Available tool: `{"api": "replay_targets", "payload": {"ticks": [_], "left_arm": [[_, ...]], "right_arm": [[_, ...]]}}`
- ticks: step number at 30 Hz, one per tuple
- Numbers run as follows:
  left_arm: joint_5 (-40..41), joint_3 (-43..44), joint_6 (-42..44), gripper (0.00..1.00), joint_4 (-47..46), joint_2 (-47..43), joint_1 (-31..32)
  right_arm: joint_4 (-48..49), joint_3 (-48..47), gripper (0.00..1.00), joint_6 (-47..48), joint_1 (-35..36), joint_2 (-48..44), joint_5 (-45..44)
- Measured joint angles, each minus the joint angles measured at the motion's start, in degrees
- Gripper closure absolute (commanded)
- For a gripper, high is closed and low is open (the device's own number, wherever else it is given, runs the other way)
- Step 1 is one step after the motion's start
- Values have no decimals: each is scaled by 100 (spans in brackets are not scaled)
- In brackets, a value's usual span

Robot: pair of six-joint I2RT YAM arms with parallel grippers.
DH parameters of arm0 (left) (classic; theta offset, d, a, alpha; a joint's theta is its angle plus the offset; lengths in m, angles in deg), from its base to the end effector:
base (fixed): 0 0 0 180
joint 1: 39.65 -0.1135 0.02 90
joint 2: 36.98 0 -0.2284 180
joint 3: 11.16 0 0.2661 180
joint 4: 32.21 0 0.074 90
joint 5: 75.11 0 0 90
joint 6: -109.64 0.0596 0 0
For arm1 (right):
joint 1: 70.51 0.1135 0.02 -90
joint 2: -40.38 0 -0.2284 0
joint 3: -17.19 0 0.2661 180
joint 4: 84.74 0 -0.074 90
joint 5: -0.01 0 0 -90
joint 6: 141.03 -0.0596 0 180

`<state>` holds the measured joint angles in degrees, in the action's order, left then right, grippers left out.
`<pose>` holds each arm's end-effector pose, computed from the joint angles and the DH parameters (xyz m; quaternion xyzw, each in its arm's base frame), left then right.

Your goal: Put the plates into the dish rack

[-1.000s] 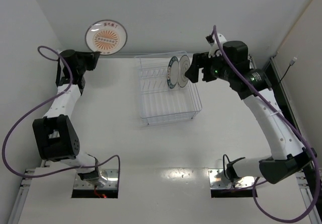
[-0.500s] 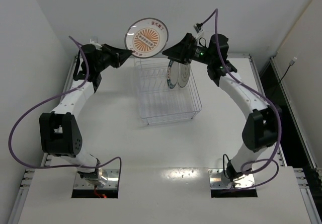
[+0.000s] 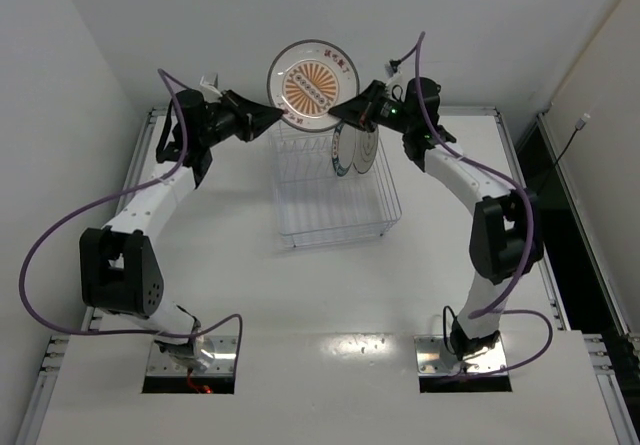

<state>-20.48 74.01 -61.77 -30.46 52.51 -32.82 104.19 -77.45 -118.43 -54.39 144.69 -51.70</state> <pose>0.3982 -0.0824 0.3089 -0.2676 0.6867 -0.6057 0.3001 0.4312 0.1631 0.2886 0.0832 0.7058 0.6161 0.3396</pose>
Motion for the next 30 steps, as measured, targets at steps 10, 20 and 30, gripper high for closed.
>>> {"api": "replay_targets", "payload": {"ticks": [10,20,30], "left_arm": [[-146,-39,522,46,1392,-186,-81],[1969,3425,2238,32,5617,374,-748],[2702,3473,2599,31,6795,627,-715]], "right_arm": [[-2924,-909,100,1429,369,-205,-1934],[-5768,-3110,100,3362,1539,313,-6640],[-6588,-3847,100,4365,2009,1663,-7796]]}}
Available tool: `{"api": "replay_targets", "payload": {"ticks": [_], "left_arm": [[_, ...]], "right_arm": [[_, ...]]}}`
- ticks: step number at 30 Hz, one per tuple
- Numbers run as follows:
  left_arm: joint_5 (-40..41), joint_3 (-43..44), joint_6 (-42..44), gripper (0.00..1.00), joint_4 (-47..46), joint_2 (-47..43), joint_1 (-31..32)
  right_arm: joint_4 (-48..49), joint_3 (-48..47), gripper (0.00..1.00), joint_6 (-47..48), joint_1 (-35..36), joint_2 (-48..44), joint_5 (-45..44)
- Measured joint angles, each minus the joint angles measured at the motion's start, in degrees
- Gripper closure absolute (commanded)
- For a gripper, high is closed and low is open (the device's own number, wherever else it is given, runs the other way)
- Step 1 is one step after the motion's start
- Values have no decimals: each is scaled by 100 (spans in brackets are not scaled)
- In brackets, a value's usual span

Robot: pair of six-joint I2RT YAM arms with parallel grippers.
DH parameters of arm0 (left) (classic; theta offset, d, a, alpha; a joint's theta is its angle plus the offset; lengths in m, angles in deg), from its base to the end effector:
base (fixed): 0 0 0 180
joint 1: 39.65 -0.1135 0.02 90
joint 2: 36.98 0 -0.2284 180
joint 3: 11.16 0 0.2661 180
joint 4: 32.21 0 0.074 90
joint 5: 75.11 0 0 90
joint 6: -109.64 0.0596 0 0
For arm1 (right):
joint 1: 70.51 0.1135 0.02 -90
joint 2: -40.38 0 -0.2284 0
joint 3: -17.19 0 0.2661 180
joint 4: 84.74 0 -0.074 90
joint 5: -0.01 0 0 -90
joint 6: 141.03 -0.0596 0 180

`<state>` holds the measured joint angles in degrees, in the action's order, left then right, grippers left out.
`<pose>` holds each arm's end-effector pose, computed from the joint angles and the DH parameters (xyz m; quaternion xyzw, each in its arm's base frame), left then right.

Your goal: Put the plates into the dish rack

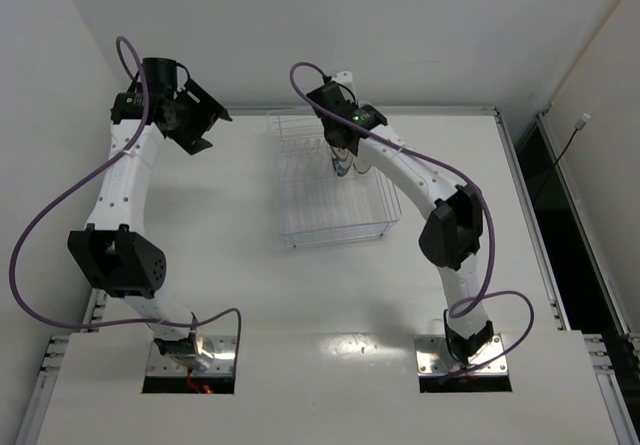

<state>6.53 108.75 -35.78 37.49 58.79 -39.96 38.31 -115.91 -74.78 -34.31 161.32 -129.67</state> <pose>0.3789 -0.0066 0.3546 -0.4072 0.8291 -0.2343 0.3032 0.4119 0.2543 0.2810 0.0355 0.8774 -0.0908 0.4697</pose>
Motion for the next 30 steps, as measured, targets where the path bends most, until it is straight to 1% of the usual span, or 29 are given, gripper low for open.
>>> {"api": "replay_targets", "payload": {"ticks": [2,12,15,16,17,22,23,24,25,27,29,30], "left_arm": [[125,0,59,27,76,-9,0],[396,0,140,25,153,-22,0],[415,-44,142,25,157,-35,0],[420,-90,144,25,151,-52,0],[424,-153,144,25,155,-74,0],[387,-365,140,25,155,-111,-42],[387,-365,140,25,157,-111,-50],[387,-365,140,25,149,-114,-57],[389,-365,140,24,146,-118,-66],[387,-365,138,24,149,-125,-72],[387,-365,138,24,146,-127,-74],[387,-365,138,24,146,-127,-74]], "right_arm": [[-37,-9,100,22,-50,118,-52],[44,-42,100,-103,-175,387,190],[57,-42,89,-173,-260,387,372],[63,-42,86,-203,-308,387,461],[83,-42,81,-212,-352,387,581],[90,-42,70,-245,-476,387,1056],[68,-42,65,-249,-496,387,1123],[13,-42,62,-269,-511,387,1189],[-26,-48,60,-289,-525,387,1226],[-142,-85,51,-302,-538,374,1285],[-238,-94,44,-319,-566,310,1300],[-317,-94,43,-317,-570,236,1322]]}}
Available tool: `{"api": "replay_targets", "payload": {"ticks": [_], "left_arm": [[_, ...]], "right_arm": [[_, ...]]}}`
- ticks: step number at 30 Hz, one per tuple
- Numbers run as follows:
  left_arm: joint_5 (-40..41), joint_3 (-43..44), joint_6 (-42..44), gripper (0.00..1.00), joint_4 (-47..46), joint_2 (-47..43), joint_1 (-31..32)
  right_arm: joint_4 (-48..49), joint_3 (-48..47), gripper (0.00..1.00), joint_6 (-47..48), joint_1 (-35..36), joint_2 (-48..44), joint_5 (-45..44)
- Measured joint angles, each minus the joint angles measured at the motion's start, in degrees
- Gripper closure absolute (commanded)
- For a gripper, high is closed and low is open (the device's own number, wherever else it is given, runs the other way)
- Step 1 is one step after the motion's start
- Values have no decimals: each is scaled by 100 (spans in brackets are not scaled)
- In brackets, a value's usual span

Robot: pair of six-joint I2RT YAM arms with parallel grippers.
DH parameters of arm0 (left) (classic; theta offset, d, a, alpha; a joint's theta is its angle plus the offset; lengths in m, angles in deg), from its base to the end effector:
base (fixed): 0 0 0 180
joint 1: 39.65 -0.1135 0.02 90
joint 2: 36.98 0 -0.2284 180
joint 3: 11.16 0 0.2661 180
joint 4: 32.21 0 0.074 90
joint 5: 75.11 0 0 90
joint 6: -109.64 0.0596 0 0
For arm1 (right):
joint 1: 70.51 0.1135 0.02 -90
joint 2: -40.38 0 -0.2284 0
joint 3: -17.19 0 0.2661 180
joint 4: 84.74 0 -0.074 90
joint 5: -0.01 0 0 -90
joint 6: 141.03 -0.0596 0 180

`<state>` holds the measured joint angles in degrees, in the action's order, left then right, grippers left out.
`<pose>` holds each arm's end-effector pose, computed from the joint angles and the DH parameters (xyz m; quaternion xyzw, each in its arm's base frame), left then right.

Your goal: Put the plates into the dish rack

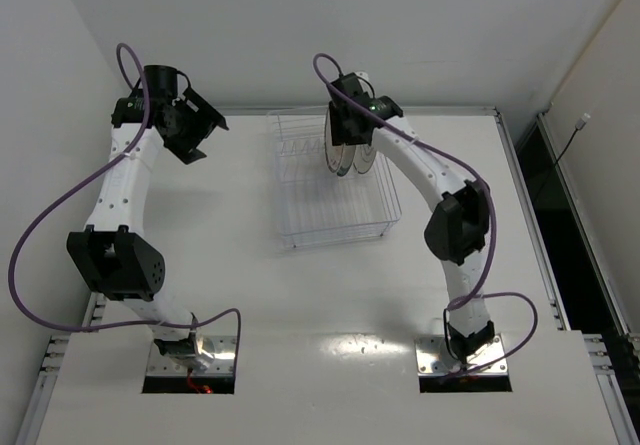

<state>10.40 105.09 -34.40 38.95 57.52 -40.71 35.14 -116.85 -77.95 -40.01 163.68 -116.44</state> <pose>0.3719 0.0022 0.3385 -0.4214 0.8372 -0.1875 0.2938 0.4355 0.2257 0.2573 0.0509 0.9150 -0.0259 0.3994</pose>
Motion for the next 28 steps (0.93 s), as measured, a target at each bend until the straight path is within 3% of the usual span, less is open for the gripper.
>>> {"api": "replay_targets", "payload": {"ticks": [4,6,10,15,22,28], "left_arm": [[-24,0,0,24,0,0,-2],[-39,-2,0,24,0,0,-2],[-116,-57,2,24,-15,0,-2],[-203,-153,0,24,-31,2,-4],[-295,-334,-4,24,-26,33,-4],[-341,-334,-4,24,-35,33,-4]], "right_arm": [[-299,72,38,72,-17,-619,33],[-365,313,28,127,-57,-1237,-35],[-326,1355,12,186,-258,-3016,-184],[-323,2861,8,-52,-769,-4616,-9],[-426,4548,7,-522,-1322,-4859,1207],[-284,4802,7,-531,-1390,-4813,1980]]}}
